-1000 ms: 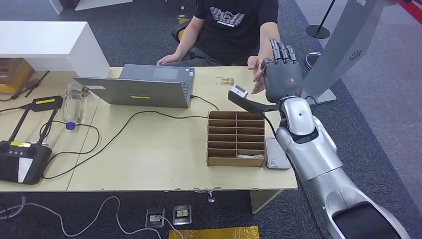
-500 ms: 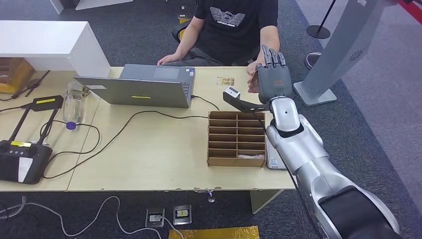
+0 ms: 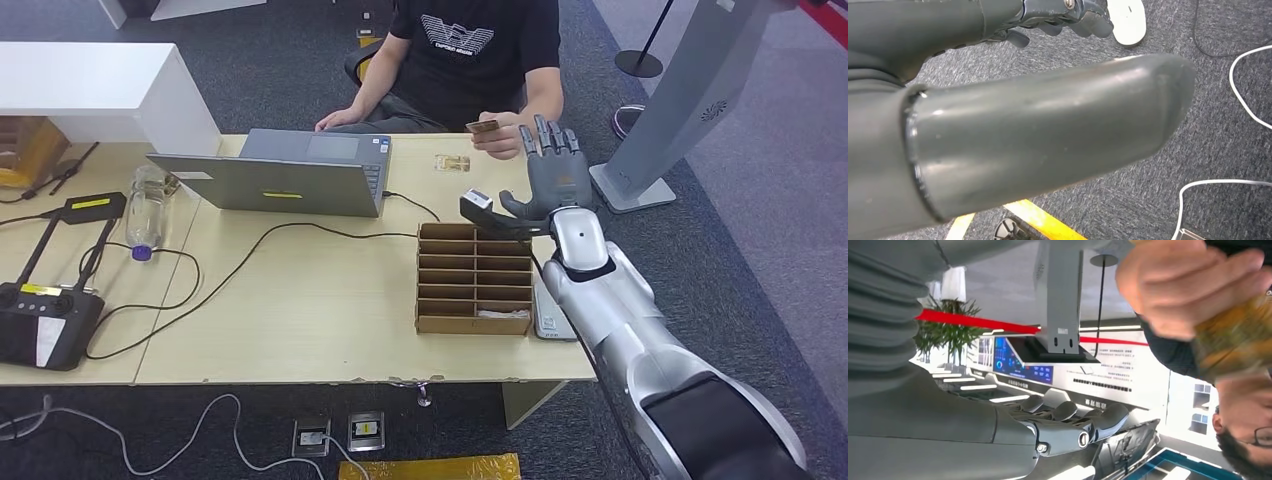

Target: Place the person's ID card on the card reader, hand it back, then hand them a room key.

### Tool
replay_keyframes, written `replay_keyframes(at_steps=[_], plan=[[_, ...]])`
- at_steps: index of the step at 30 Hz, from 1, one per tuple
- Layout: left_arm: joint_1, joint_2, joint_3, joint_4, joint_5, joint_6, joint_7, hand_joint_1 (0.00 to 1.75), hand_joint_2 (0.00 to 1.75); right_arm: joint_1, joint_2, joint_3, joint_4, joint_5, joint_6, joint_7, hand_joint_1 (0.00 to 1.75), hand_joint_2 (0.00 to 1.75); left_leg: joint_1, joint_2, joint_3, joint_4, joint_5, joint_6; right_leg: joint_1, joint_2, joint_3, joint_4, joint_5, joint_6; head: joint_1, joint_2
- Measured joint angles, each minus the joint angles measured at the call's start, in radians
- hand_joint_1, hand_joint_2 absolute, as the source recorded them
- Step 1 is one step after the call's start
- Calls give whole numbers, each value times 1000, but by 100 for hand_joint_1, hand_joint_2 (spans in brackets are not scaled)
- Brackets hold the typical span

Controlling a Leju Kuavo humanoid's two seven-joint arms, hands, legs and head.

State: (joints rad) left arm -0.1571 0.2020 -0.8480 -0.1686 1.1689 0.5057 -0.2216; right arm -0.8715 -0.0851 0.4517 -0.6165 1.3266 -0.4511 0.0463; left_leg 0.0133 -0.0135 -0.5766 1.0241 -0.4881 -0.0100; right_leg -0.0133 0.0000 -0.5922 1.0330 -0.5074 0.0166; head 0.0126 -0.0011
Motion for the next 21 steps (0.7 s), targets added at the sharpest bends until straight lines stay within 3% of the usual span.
replay_keyframes(at_steps=[5,8,13,17,21], plan=[[3,-2,0,0,9,-1,0,0,0,-37,-54,-22,15,-44,-31,-53,0,0,0,0,0,0,0,0,0,0,0,-1,0,0,0,0],[6,-1,0,0,17,-7,11,0,0,-62,-116,-44,18,-77,-28,-89,0,0,-1,-1,0,1,0,0,-1,-1,0,-2,1,0,0,0],[19,3,0,1,23,-17,50,0,0,-109,-306,-109,19,-171,-18,-182,0,0,-1,-5,-2,2,0,1,-1,-6,1,-4,1,1,1,0],[20,5,0,2,43,-41,67,0,0,-129,-437,-154,39,-260,8,-213,0,0,-2,0,0,2,-2,4,-2,-1,0,-5,2,3,-1,0],[23,0,0,2,60,-51,68,0,0,-115,-617,-234,110,-421,73,-218,0,0,-2,-10,-1,2,-3,5,-2,-11,4,-7,-1,5,1,0]])
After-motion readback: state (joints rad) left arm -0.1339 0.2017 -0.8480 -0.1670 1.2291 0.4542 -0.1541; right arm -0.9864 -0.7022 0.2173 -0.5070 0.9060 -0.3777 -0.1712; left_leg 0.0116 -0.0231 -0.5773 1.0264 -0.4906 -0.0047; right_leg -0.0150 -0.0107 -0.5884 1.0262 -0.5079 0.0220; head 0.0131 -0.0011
